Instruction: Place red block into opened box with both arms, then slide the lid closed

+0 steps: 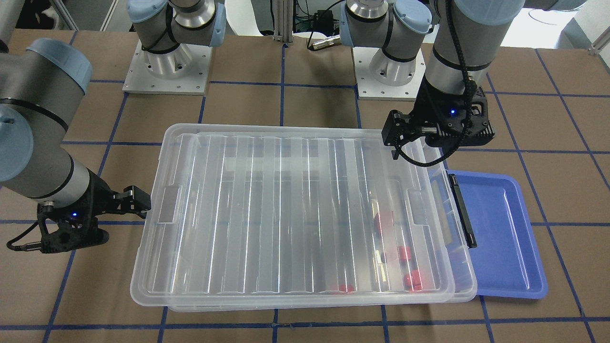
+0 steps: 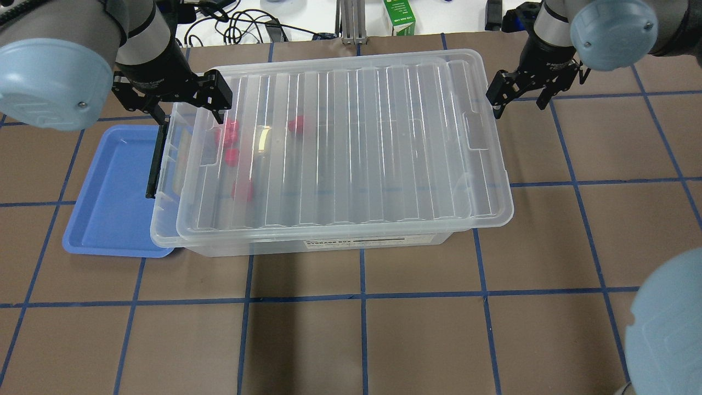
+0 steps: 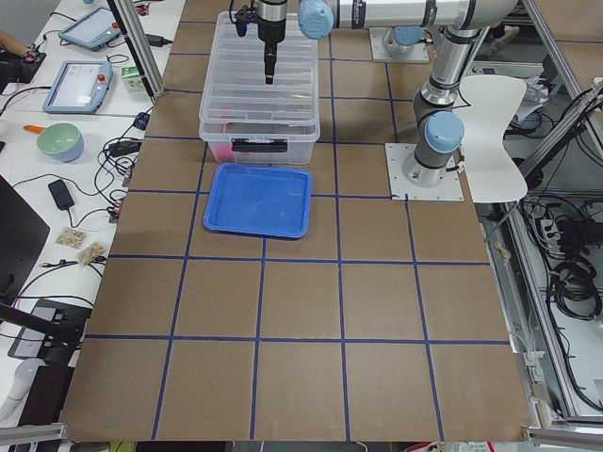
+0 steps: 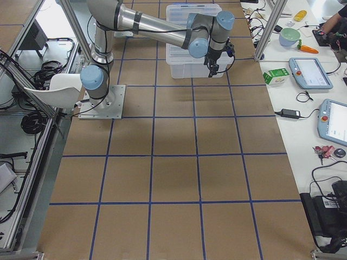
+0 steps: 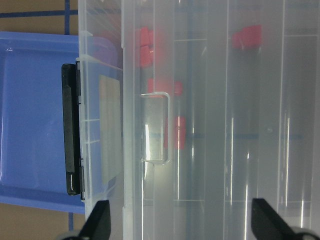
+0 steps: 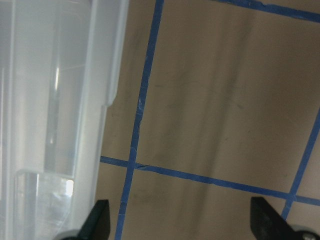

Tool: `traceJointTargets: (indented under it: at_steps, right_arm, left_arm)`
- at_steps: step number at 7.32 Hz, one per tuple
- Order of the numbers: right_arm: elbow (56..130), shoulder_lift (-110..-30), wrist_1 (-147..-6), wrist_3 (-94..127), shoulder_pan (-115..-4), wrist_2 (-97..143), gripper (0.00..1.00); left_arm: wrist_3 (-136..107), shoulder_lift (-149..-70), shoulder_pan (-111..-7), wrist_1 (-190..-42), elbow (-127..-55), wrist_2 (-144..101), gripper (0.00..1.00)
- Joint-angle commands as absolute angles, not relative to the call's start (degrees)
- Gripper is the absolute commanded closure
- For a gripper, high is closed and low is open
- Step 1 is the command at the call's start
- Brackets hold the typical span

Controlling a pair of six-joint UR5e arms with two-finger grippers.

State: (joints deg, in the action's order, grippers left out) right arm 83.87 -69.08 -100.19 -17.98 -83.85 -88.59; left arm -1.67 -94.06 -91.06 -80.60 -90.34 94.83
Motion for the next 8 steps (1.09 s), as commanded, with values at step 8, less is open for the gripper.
traceJointTargets:
  at_steps: [8]
  right_arm:
    - [83.1, -82.0, -88.7, 6.2, -92.0, -89.6, 0.0]
  left_arm:
    - [-1.7, -94.0, -91.1, -80.6, -90.3, 95.1, 0.0]
